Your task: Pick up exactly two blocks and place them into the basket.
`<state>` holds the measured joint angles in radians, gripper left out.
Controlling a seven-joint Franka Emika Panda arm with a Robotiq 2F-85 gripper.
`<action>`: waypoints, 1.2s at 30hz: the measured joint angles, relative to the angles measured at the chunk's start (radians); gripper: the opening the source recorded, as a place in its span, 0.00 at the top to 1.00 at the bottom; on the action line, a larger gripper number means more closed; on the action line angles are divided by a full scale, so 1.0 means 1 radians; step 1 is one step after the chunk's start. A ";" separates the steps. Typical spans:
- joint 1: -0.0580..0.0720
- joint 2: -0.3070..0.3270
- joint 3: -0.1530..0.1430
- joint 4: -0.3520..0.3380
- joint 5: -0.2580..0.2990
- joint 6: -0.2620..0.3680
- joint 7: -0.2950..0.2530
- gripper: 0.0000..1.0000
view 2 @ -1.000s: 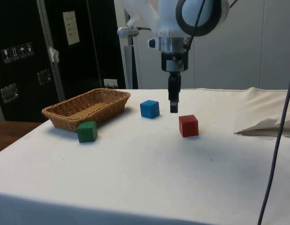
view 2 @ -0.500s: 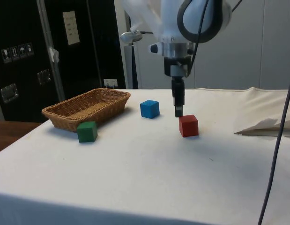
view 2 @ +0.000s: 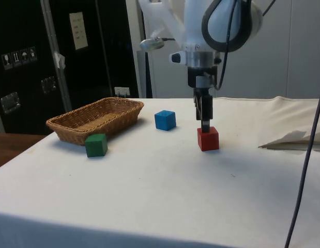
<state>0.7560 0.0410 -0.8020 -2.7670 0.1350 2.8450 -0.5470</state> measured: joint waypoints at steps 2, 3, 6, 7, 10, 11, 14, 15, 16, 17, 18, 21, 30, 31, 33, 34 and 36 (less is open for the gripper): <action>-0.001 0.000 -0.001 -0.003 0.000 0.004 -0.007 0.00; -0.001 0.000 -0.003 -0.007 0.000 0.008 -0.013 0.00; -0.002 0.000 -0.004 -0.014 0.000 0.016 -0.026 0.00; -0.002 0.000 -0.005 -0.019 0.000 0.024 -0.038 0.00; -0.002 0.003 -0.005 -0.021 0.000 0.028 -0.056 0.00; -0.002 0.005 -0.005 -0.021 0.000 0.029 -0.061 0.00; -0.002 0.012 -0.004 -0.021 0.000 0.029 -0.065 0.00; -0.002 0.015 -0.003 -0.021 0.000 0.029 -0.065 0.00; -0.002 0.017 -0.002 -0.021 0.000 0.029 -0.065 0.00; -0.002 0.019 -0.001 -0.021 0.000 0.029 -0.065 0.00; -0.002 0.021 0.000 -0.021 0.000 0.029 -0.065 0.00; -0.002 0.031 0.007 -0.022 0.000 0.029 -0.061 0.00; -0.002 0.074 0.024 0.002 0.000 0.029 -0.047 0.00; -0.002 0.074 0.024 0.002 0.000 0.029 -0.047 0.00; -0.002 0.087 0.027 0.010 0.000 0.029 -0.043 0.00; -0.002 0.093 0.029 0.013 0.000 0.029 -0.042 0.00; -0.002 0.105 0.032 0.018 0.001 0.029 -0.039 0.00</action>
<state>0.7540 0.1460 -0.7700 -2.7490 0.1360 2.8740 -0.5860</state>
